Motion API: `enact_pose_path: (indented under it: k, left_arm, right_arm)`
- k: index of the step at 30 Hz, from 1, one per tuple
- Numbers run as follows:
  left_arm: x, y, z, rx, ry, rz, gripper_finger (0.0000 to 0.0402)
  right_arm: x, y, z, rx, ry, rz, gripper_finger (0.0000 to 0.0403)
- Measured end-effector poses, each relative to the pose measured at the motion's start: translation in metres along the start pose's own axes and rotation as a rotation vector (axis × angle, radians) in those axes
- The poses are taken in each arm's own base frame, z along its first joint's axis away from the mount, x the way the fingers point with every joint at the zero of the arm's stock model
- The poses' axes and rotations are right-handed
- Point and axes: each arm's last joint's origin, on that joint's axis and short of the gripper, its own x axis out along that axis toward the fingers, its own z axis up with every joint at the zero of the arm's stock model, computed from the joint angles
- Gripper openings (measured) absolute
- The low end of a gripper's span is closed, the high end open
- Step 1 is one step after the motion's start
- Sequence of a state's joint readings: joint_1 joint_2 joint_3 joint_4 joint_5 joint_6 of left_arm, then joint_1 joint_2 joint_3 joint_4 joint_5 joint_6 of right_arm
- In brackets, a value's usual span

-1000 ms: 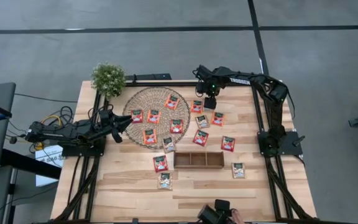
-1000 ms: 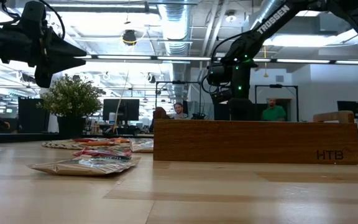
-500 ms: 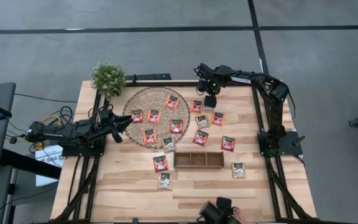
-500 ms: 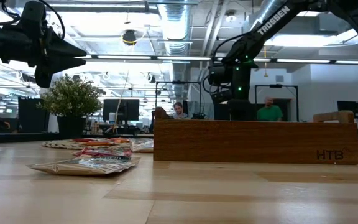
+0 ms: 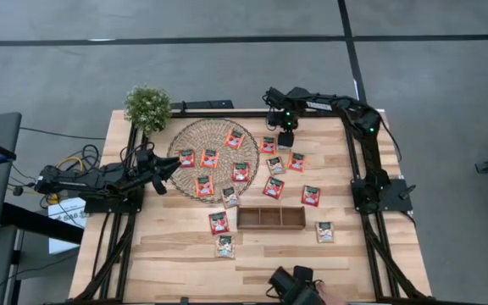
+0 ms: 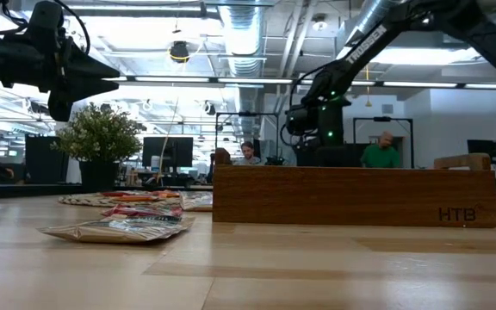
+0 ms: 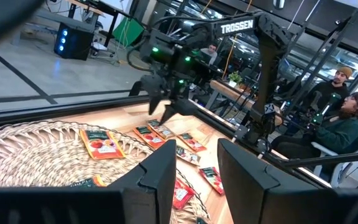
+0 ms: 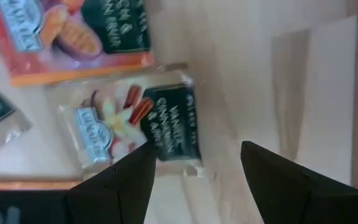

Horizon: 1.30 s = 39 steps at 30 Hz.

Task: Pick & Place Tea
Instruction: Put the brown tea bag into the right slot of the wooden organizer

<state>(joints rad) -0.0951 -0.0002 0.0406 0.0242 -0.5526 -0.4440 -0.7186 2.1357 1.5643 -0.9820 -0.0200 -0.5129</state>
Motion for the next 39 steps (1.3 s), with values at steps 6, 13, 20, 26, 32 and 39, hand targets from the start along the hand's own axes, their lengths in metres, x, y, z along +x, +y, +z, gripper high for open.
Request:
enact_pose_path:
  k: [6, 13, 20, 26, 32, 39]
  left_arm:
    - [0.0000, -0.0001, 0.0000, -0.021, 0.001, -0.003, 0.0110]
    - [0.0000, -0.0001, 0.0000, -0.021, 0.002, -0.003, 0.0110]
    - [0.0000, -0.0001, 0.0000, -0.021, 0.002, -0.003, 0.0110]
    - [0.0000, -0.0001, 0.0000, -0.021, 0.001, -0.003, 0.0110]
    - [0.0000, -0.0001, 0.0000, -0.021, 0.001, -0.003, 0.0110]
    - [0.0000, -0.0001, 0.0000, -0.021, 0.001, -0.003, 0.0110]
  right_arm:
    - [0.0038, -0.0031, 0.0093, 0.003, 0.017, 0.010, 0.0227]
    - [0.0038, -0.0002, 0.0100, -0.003, 0.023, 0.017, 0.0194]
    - [0.0038, 0.0001, 0.0088, -0.003, 0.036, 0.020, 0.0147]
    - [0.0037, -0.0011, 0.0079, -0.001, 0.052, -0.006, 0.0107]
    - [0.0037, -0.0012, 0.0071, -0.001, 0.067, -0.018, 0.0064]
    - [0.0035, -0.0001, 0.0051, -0.002, 0.088, -0.008, 0.0004]
